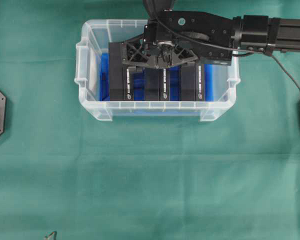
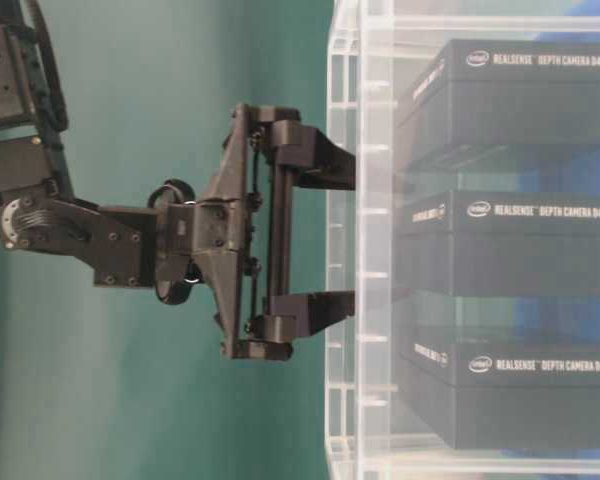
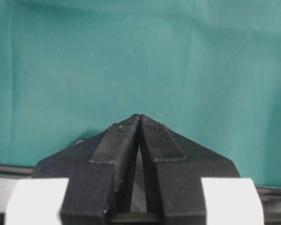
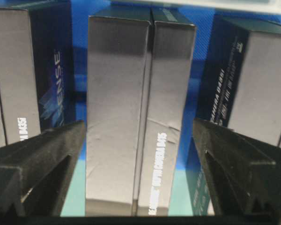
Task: Take the box out of the case with the right arm.
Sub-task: 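Lower the open right gripper around the middle box and close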
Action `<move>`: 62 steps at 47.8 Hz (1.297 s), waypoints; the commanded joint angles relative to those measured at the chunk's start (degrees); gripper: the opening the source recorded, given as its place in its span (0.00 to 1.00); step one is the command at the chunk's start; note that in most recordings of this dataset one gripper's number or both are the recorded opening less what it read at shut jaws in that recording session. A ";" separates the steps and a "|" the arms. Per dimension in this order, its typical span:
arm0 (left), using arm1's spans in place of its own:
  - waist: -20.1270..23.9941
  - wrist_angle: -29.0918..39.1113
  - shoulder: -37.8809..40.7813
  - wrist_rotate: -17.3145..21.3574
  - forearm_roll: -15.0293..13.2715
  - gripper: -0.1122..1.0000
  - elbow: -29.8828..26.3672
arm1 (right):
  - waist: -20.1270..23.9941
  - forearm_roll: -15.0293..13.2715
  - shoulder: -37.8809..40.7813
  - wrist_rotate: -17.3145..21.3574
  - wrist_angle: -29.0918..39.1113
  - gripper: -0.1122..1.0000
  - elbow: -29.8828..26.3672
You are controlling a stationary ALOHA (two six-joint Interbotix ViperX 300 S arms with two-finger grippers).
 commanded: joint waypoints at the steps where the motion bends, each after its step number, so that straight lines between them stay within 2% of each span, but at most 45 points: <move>1: 0.09 -0.18 0.35 0.00 0.18 0.10 -1.14 | 0.00 0.44 -1.14 0.18 -1.85 0.94 0.09; 22: 0.09 -0.18 0.53 0.00 0.18 0.10 -1.14 | 0.09 3.34 0.70 0.79 -2.99 0.94 0.53; 47: 0.18 -0.18 0.62 0.00 0.18 0.10 -1.23 | 0.09 3.60 0.79 1.32 -3.08 0.92 0.53; 52: 0.18 -0.18 0.53 0.00 0.18 0.10 -1.23 | 0.00 3.43 1.32 2.02 -2.90 0.87 0.62; 58: 0.18 -0.18 0.62 0.00 0.18 0.10 -1.23 | -0.18 3.08 1.67 2.29 -2.99 0.69 0.62; 62: 0.18 -0.18 0.53 0.00 0.18 0.10 -1.23 | -0.09 3.08 1.67 2.20 -2.72 0.69 0.53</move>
